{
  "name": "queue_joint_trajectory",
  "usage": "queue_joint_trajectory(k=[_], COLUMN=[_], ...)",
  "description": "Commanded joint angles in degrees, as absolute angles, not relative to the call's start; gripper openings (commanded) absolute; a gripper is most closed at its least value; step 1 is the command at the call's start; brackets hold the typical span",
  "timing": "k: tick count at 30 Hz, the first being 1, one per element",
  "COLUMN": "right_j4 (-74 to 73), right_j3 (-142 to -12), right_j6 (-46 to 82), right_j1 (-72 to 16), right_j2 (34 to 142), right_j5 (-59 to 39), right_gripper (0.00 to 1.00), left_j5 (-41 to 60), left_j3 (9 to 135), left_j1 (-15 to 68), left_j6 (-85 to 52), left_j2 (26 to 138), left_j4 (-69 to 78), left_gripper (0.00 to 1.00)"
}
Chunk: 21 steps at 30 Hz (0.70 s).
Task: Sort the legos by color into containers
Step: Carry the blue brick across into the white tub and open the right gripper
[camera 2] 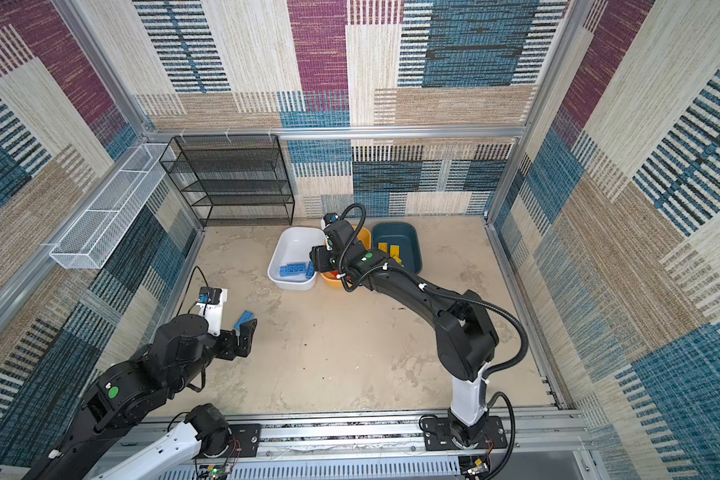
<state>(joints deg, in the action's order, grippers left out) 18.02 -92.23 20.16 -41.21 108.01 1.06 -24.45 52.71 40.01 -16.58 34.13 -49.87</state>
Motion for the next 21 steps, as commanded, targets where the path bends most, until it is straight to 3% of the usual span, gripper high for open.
queue_joint_trajectory(k=[1, 14, 21], right_j4=[14.66, 18.87, 22.48], right_j3=[-96.81, -122.51, -130.67], right_j6=[18.89, 17.58, 17.89], right_j1=[-42.50, -47.01, -46.89], right_j2=[112.58, 135.26, 141.50], right_j5=[-0.17, 1.06, 3.57], right_gripper=[0.57, 0.56, 0.57], left_j5=[-23.78, -24.63, -23.33], left_j3=[52.43, 52.46, 52.30], left_j1=[39.81, 39.37, 39.11], left_j6=[-14.73, -15.56, -15.21], left_j2=[33.55, 30.43, 30.53], left_j4=[-48.39, -48.90, -48.52], left_gripper=[0.98, 0.98, 0.98])
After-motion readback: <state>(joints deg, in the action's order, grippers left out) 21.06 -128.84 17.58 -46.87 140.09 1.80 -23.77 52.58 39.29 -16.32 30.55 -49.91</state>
